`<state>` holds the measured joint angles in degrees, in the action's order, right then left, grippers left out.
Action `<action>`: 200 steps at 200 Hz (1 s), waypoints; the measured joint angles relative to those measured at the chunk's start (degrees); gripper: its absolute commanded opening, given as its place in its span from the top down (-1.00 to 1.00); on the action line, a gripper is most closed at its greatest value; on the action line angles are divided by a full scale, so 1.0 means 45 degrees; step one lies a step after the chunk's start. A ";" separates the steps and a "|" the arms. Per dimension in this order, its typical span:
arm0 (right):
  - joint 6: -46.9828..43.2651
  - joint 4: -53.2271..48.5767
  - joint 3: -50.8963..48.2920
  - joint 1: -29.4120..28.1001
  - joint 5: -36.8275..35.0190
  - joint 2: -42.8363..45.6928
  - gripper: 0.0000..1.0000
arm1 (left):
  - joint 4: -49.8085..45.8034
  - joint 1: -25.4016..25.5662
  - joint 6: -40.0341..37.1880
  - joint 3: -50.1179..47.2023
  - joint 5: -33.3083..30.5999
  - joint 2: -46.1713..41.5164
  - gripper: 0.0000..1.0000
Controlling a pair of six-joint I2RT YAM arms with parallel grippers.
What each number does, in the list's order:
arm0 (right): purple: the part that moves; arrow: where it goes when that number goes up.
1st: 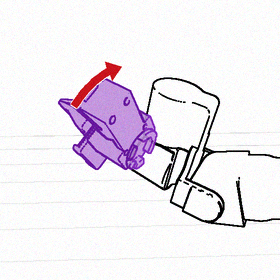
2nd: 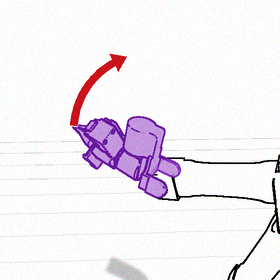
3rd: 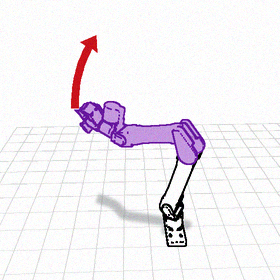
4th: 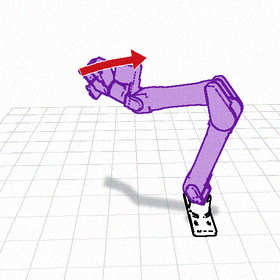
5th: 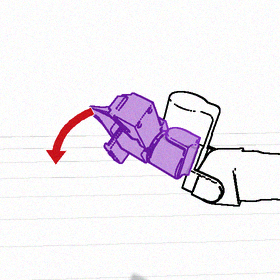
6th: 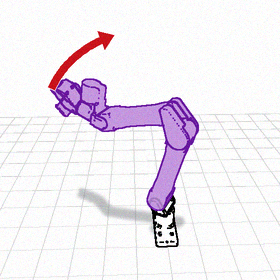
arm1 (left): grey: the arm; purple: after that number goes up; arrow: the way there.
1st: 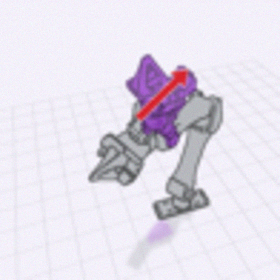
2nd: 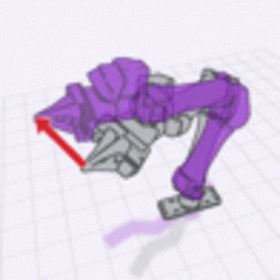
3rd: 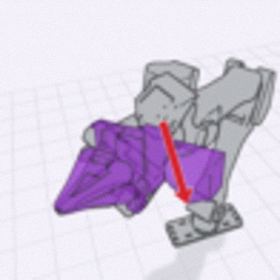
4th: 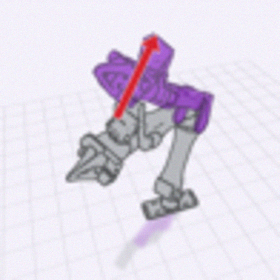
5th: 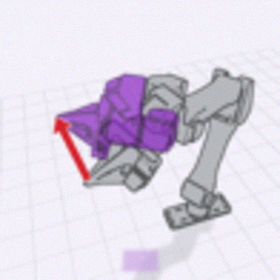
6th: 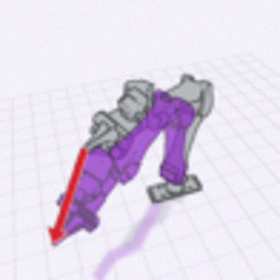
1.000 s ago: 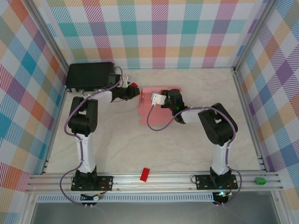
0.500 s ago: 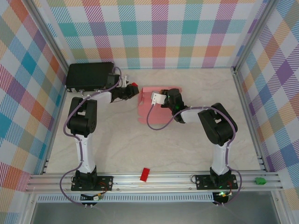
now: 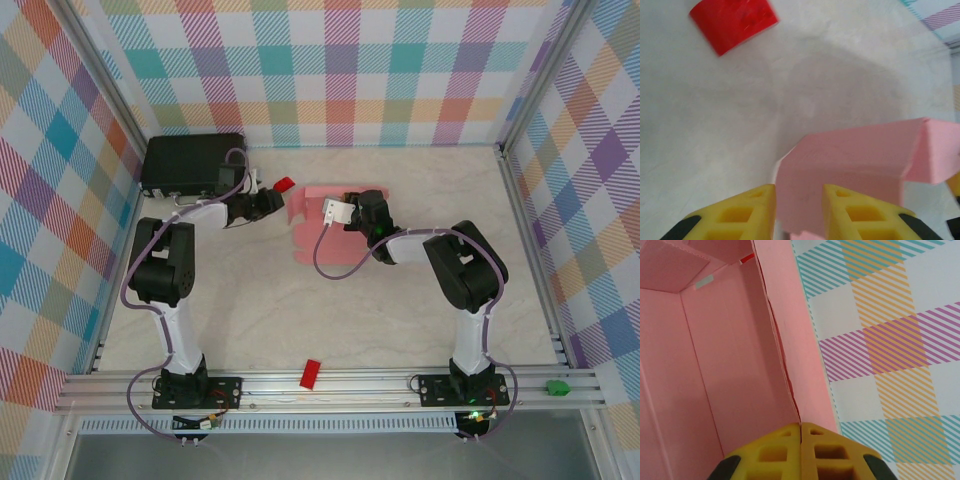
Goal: Fold the paper box
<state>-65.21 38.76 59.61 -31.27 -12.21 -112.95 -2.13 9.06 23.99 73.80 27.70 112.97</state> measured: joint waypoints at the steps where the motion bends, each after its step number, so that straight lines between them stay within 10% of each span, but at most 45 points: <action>1: 0.0000 0.0000 0.0000 0.0000 0.0000 0.0000 0.91 | -0.0015 0.0000 0.0000 -0.0015 -0.0010 0.0000 0.40; 200: 0.0000 -0.0296 0.0471 -0.0151 -0.0437 -0.0233 0.91 | 0.0423 0.0471 0.1413 0.0495 0.1763 0.1530 0.52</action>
<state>-65.21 37.43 61.73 -31.94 -14.17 -113.99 -0.23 11.18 30.35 76.03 35.64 119.85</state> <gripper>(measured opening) 0.063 0.238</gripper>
